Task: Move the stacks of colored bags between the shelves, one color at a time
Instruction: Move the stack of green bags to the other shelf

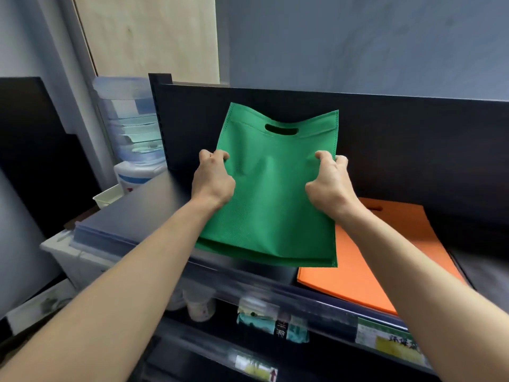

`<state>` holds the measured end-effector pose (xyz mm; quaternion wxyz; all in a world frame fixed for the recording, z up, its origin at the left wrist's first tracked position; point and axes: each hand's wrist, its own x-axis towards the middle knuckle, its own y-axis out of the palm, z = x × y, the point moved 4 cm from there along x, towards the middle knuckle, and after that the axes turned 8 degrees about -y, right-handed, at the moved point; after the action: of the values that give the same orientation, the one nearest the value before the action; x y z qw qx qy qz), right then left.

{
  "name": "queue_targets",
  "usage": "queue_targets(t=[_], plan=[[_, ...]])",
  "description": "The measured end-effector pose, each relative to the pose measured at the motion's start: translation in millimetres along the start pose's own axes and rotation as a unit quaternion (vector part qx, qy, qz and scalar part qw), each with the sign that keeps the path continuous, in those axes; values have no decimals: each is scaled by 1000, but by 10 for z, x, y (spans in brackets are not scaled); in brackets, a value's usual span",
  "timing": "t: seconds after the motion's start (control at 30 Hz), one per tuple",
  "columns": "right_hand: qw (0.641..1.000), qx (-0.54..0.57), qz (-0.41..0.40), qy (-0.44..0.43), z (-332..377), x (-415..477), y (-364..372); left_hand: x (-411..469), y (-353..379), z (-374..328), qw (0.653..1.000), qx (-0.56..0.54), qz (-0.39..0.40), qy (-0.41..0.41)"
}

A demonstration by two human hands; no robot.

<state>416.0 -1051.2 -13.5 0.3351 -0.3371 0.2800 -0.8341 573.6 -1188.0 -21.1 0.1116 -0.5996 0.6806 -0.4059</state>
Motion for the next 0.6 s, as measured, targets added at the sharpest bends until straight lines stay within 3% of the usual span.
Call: queue_targets(t=[0.3,0.6], plan=[[991,-68,37,108,19,8,717,400,252,677,990,47,133,-13],[967,-144,83,192,-198,-11,980,493,496,872,966,120,227,-40]])
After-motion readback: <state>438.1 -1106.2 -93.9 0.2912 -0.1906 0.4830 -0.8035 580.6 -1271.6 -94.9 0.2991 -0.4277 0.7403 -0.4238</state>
